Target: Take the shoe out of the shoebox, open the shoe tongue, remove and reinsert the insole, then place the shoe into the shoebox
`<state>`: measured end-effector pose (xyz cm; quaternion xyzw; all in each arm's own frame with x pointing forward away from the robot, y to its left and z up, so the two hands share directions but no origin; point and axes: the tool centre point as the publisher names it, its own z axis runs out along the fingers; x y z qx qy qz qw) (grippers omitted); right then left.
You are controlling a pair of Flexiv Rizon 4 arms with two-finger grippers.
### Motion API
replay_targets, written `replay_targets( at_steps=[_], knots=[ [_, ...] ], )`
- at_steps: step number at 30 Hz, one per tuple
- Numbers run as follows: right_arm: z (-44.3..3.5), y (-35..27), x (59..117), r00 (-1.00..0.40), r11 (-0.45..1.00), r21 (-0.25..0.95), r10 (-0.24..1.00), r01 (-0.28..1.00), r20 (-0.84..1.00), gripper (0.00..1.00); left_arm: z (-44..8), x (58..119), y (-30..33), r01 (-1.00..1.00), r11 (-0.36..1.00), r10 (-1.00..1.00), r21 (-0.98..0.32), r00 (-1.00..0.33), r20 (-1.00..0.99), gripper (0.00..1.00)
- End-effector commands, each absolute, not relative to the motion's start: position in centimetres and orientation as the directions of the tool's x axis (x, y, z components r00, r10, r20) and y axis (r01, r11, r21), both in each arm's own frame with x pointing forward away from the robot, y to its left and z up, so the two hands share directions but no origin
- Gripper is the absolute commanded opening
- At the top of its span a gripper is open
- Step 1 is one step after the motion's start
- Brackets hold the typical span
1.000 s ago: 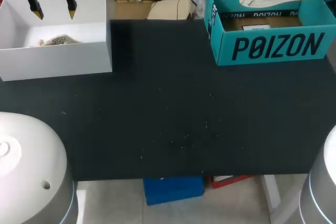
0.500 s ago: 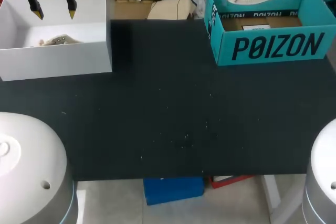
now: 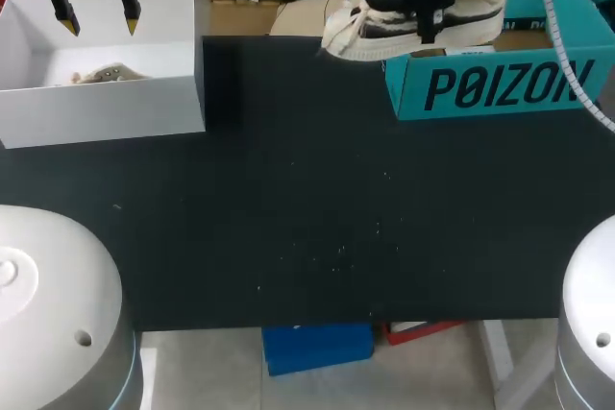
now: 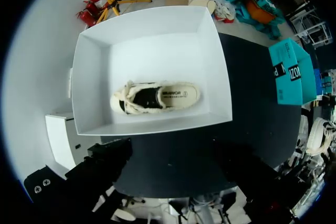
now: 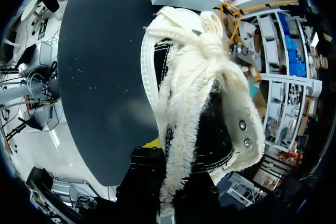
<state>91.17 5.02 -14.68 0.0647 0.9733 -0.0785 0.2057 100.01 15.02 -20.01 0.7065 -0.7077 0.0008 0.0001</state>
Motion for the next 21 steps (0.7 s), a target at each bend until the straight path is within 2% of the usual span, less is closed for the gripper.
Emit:
replay_targets(
  at_steps=[1, 6, 14, 21],
  knots=[
    [-17.1, 8.1, 87.8, -0.865, 0.973, -0.148, 0.081, 0.176, -0.496, 0.00, -20.0, 100.0, 15.0, -1.000, 0.001, -1.000, 0.000, -0.001, 0.001, 1.00],
    [-21.1, 10.5, 85.8, -0.876, 0.971, -0.164, 0.077, 0.174, -0.475, 0.00, -20.0, 100.0, 15.0, -1.000, 0.001, -1.000, 0.000, -0.001, 0.001, 1.00],
    [-27.5, 13.3, 84.8, -0.871, 0.958, -0.159, 0.139, 0.239, -0.470, 0.00, -20.0, 100.0, 15.0, -1.000, 0.001, -1.000, 0.000, -0.001, 0.001, 1.00],
    [-32.2, 15.0, 83.9, -0.858, 0.957, -0.093, 0.200, 0.275, -0.473, 0.00, -20.0, 100.0, 15.0, -1.000, 0.001, -1.000, 0.000, -0.001, 0.001, 1.00]
  ],
)
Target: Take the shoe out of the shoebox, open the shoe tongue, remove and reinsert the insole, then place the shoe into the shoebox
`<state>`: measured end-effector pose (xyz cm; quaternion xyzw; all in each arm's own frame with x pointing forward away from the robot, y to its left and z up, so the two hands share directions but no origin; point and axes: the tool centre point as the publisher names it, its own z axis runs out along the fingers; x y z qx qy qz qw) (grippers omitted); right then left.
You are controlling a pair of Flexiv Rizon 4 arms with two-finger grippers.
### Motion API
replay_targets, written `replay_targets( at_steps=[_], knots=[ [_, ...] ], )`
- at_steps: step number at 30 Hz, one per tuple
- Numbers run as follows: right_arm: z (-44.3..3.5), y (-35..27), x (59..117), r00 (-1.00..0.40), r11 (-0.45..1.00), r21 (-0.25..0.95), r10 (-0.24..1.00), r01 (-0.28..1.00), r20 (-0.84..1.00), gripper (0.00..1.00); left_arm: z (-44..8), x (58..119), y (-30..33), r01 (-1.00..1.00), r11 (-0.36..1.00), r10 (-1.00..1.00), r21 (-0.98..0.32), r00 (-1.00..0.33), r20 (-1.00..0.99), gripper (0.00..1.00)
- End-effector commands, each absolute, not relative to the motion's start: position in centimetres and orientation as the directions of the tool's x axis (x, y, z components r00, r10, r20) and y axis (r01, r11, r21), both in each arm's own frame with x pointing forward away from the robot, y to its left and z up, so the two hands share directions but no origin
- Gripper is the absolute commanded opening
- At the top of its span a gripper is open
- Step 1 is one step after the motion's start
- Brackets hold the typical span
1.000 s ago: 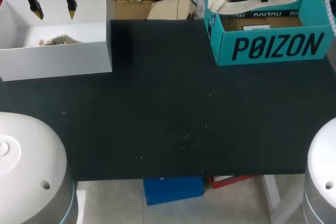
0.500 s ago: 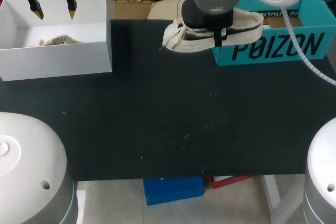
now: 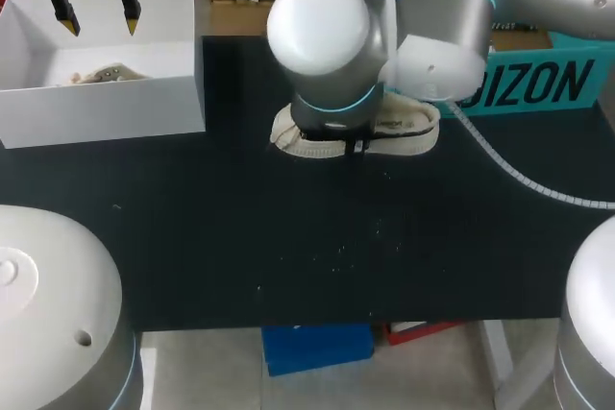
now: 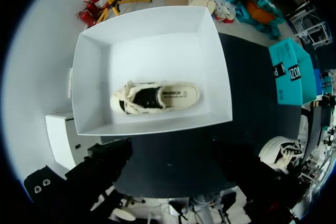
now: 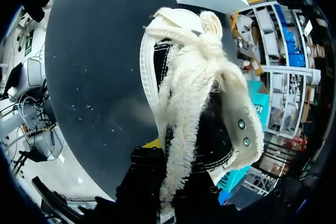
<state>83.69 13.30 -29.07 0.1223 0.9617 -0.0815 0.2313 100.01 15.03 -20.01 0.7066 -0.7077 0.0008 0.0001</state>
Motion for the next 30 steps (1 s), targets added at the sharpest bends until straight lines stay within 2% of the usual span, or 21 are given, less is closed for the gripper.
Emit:
replay_targets(
  at_steps=[1, 10, 23, 30],
  knots=[
    [-32.7, 15.3, 83.7, -0.860, 0.959, -0.086, 0.201, 0.271, -0.468, 0.00, -20.0, 100.0, 15.0, -1.000, 0.001, -1.000, 0.000, -0.001, 0.001, 1.00],
    [-37.1, 18.0, 82.8, -0.878, 0.976, -0.031, 0.179, 0.214, -0.445, 0.00, -20.0, 100.0, 15.0, -1.000, 0.001, -1.000, 0.000, -0.001, 0.001, 1.00],
    [-39.5, 21.3, 83.3, -0.902, 0.995, 0.007, 0.096, 0.102, -0.421, 0.00, -20.0, 100.0, 15.0, -1.000, 0.001, -1.000, 0.000, -0.001, 0.001, 1.00],
    [-40.3, 21.8, 83.7, -0.914, 0.996, 0.000, 0.078, 0.085, -0.397, 0.00, -20.0, 100.0, 15.0, -1.000, 0.001, -1.000, 0.000, -0.001, 0.001, 1.00]
  ],
)
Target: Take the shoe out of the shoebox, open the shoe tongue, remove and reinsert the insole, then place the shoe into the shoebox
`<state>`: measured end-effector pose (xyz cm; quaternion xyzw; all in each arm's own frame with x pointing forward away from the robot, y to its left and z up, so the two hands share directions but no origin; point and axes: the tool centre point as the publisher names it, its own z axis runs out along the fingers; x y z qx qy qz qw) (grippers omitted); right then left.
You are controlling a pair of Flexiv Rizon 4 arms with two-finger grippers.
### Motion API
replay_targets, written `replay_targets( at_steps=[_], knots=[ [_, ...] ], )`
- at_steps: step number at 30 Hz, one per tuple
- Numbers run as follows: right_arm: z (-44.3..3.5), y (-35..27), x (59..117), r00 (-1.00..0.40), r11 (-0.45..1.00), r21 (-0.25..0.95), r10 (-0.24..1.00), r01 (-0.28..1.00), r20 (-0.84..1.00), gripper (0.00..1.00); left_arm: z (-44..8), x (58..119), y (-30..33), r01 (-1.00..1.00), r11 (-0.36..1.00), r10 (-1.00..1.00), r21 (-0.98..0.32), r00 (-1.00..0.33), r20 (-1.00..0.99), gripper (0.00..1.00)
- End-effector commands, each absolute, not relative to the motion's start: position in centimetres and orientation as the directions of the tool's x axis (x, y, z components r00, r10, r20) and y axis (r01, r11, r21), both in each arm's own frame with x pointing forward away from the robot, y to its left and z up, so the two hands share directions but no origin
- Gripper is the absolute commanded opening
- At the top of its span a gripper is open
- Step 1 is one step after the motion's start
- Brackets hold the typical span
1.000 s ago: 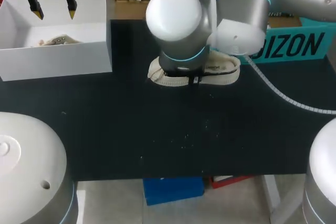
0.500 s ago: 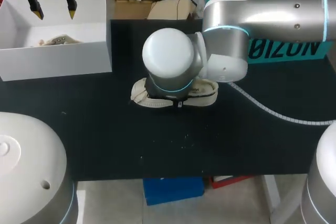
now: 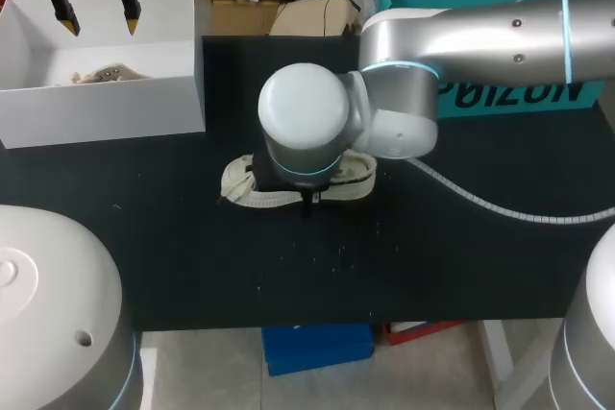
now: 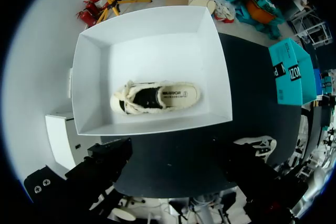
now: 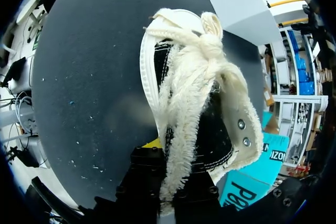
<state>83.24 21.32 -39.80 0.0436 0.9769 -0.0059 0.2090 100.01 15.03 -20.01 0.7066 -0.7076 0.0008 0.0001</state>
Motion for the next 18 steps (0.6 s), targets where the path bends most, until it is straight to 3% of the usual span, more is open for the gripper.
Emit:
replay_targets(
  at_steps=[1, 2, 3, 10, 18],
  knots=[
    [-40.3, 21.7, 83.7, -0.915, 0.996, -0.002, 0.077, 0.085, -0.396, 0.02, -20.0, 100.0, 15.0, -1.000, 0.001, -1.000, 0.000, -0.001, 0.001, 1.00],
    [-40.3, 21.7, 83.7, -0.916, 0.996, -0.005, 0.076, 0.085, -0.393, 0.31, -20.0, 100.0, 15.0, -1.000, 0.001, -1.000, 0.000, -0.001, 0.001, 1.00],
    [-40.3, 21.6, 83.7, -0.917, 0.996, -0.006, 0.074, 0.083, -0.393, 1.00, -20.0, 100.0, 15.0, -1.000, 0.001, -1.000, 0.000, -0.001, 0.001, 1.00],
    [-37.4, 20.2, 83.5, -0.924, 0.996, -0.032, 0.062, 0.080, -0.378, 1.00, -20.0, 100.0, 15.0, -1.000, 0.001, -1.000, 0.000, -0.001, 0.001, 1.00],
    [-33.4, 18.9, 82.0, -0.958, 0.998, 0.021, -0.046, -0.054, -0.282, 1.00, -20.0, 100.0, 15.0, -1.000, 0.001, -1.000, 0.000, -0.001, 0.001, 1.00]
  ],
)
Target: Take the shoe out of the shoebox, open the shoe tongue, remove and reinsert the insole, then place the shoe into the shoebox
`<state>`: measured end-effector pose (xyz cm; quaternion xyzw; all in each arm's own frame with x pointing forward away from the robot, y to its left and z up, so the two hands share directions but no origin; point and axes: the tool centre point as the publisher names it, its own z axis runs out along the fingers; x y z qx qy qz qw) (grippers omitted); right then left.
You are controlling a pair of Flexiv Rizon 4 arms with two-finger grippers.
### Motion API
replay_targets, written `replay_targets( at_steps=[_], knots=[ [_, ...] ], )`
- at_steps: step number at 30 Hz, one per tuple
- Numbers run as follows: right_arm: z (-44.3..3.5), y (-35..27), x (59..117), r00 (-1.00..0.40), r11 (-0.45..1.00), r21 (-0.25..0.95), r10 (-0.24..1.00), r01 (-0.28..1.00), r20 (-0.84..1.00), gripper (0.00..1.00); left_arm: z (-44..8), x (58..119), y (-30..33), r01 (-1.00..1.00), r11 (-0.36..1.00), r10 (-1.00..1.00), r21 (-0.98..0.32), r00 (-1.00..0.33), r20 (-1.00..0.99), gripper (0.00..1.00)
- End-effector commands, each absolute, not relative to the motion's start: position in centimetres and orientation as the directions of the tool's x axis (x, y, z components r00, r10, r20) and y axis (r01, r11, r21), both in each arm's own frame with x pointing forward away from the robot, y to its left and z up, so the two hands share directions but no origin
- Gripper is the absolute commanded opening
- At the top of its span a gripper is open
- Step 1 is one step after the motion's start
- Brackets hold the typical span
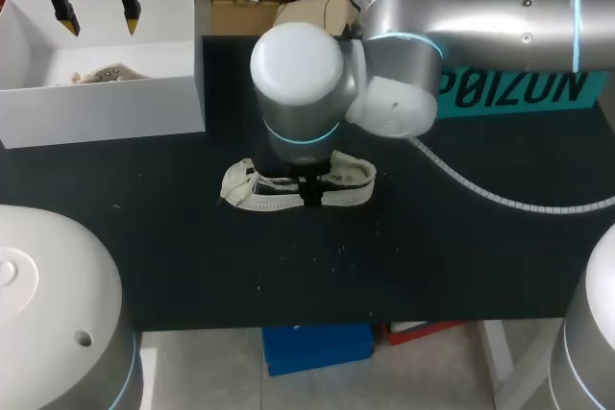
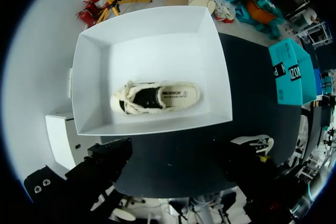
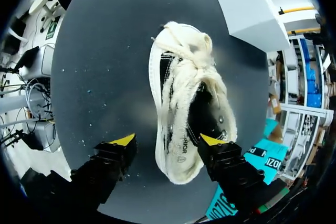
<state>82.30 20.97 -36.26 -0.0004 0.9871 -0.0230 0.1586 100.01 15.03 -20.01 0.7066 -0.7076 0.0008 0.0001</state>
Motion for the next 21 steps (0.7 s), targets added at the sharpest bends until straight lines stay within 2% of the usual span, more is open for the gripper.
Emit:
replay_targets(
  at_steps=[1, 5, 9, 13, 21],
  knots=[
    [-33.0, 18.8, 82.0, -0.956, 0.993, 0.060, -0.079, -0.100, -0.282, 1.00, -20.0, 100.0, 15.0, -1.000, 0.001, -1.000, 0.000, -0.001, 0.001, 1.00],
    [-31.6, 18.1, 81.9, -0.948, 0.949, 0.217, -0.166, -0.229, -0.272, 1.00, -20.0, 100.0, 15.0, -1.000, 0.001, -1.000, 0.000, -0.001, 0.001, 1.00],
    [-31.0, 16.6, 81.9, -0.939, 0.898, 0.311, -0.238, -0.310, -0.250, 1.00, -20.0, 100.0, 15.0, -1.000, 0.001, -1.000, 0.000, -0.001, 0.001, 1.00],
    [-31.0, 14.2, 82.6, -0.915, 0.857, 0.358, -0.271, -0.371, -0.300, 1.00, -20.0, 100.0, 15.0, -1.000, 0.001, -1.000, 0.000, -0.001, 0.001, 1.00],
    [-31.0, 14.2, 82.6, -0.915, 0.857, 0.358, -0.271, -0.371, -0.300, 1.00, -20.0, 100.0, 15.0, -1.000, 0.001, -1.000, 0.000, -0.001, 0.001, 1.00]
  ],
)
